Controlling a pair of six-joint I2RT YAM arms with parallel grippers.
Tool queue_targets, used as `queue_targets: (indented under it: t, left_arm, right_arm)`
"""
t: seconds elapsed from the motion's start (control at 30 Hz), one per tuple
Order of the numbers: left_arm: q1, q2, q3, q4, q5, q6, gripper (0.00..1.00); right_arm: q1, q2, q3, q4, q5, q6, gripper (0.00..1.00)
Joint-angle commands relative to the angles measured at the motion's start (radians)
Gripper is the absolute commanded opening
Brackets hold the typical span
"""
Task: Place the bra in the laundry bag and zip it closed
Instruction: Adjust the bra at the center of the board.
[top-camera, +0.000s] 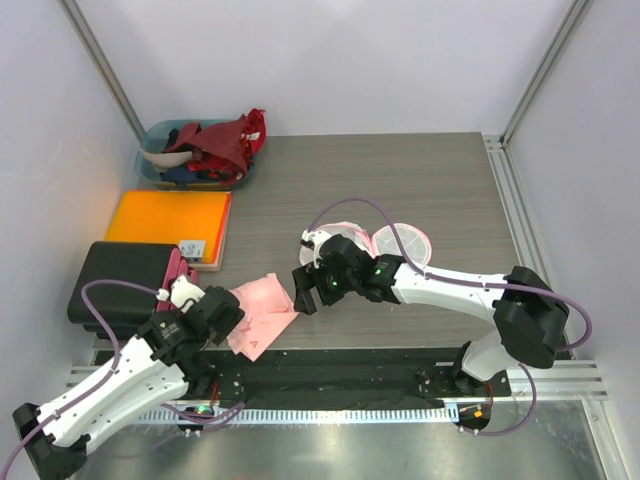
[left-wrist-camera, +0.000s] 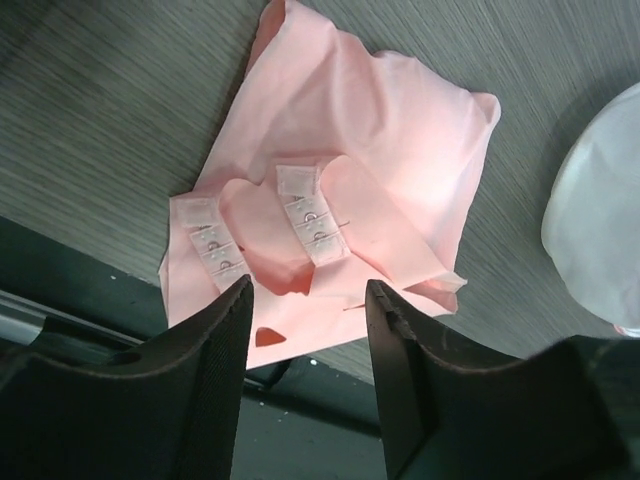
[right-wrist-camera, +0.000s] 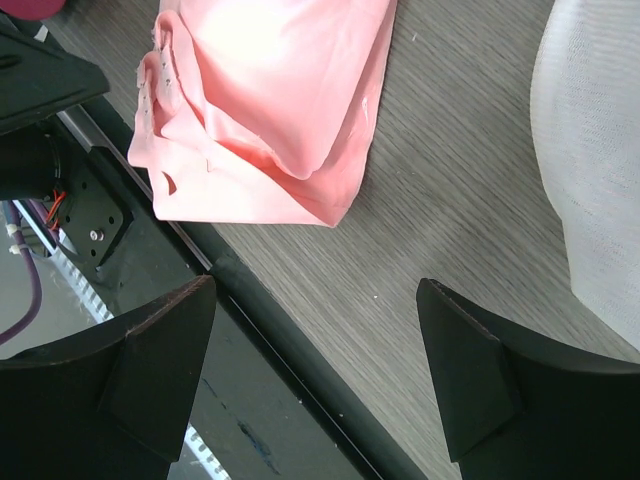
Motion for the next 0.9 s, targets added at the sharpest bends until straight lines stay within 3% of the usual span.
queue_targets:
  t: [0.0,0.23,0.6,0.77,0.87]
  left_arm:
    - [0.005,0.064,-0.006,0.112,-0.069,-0.003,0.48]
    - [0.074,0.203,-0.029,0.251,-0.001,0.059,0.38]
    - [0.101,0.288,-0.049,0.287,0.042,0.028,0.45]
    - [0.105,0.293,-0.070,0.342,0.036,0.025,0.34]
    - [0.107,0.276,-0.055,0.316,0.002,0.037,0.19]
  right_arm:
    - [0.011,-0.004,0.043,0.035,-0.006,-0.021,0.87]
    - [0.014,-0.028,0.023,0.034,0.005,-0.015,0.87]
    - [0.017,-0.034,0.014,0.038,0.019,-0.006,0.87]
    - [0.017,-0.044,0.008,0.038,0.026,-0.004,0.87]
    - [0.017,-0.048,0.002,0.035,0.031,-0.002,0.87]
